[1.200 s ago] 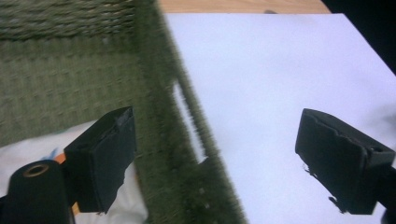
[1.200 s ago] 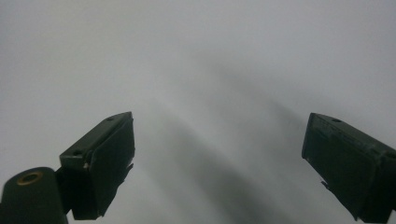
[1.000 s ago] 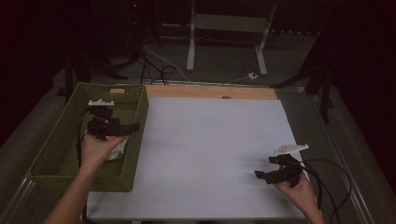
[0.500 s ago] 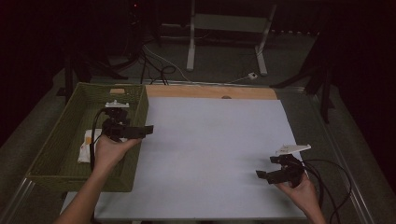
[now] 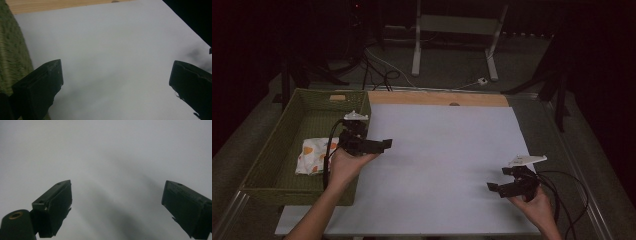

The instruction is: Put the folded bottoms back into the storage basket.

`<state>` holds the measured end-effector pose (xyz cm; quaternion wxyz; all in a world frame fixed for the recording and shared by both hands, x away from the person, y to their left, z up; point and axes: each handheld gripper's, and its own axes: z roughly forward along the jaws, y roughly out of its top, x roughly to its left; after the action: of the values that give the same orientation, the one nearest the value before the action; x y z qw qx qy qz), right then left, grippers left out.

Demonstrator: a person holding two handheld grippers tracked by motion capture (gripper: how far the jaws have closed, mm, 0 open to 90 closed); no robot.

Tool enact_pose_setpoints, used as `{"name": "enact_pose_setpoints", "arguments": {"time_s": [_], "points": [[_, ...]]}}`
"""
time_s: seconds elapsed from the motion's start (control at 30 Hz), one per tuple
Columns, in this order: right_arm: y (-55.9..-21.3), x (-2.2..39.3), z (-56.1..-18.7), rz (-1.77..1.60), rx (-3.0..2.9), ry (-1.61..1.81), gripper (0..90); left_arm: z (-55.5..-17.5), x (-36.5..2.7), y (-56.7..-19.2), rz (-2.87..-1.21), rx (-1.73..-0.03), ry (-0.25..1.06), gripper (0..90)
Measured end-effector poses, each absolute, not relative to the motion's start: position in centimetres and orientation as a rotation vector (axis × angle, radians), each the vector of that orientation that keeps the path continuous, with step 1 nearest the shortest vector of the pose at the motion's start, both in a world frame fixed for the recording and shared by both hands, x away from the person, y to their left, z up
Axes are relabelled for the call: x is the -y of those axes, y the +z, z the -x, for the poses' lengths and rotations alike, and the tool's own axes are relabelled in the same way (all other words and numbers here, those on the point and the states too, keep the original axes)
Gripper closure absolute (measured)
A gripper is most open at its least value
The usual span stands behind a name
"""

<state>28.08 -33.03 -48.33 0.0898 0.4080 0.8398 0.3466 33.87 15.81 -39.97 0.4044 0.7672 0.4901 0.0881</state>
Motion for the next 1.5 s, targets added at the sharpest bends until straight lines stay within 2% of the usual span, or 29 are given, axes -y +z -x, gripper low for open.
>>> {"name": "enact_pose_setpoints", "arguments": {"time_s": [0.6, 1.07, 1.5], "points": [[-48.2, 33.4, -27.7, -1.216, -2.482, 1.059, 9.5, -32.9, -12.3, -41.3, -1.983, -1.18, 0.242, 0.4], [-48.0, 33.7, -27.4, -1.227, -2.463, 1.072, 9.5, -31.8, -9.6, -43.9, -2.02, -1.135, 0.214, 0.4], [-48.0, 33.9, -27.1, -1.231, -2.456, 1.076, 9.5, -31.0, -8.5, -45.6, -2.029, -1.127, 0.209, 0.4]]}}
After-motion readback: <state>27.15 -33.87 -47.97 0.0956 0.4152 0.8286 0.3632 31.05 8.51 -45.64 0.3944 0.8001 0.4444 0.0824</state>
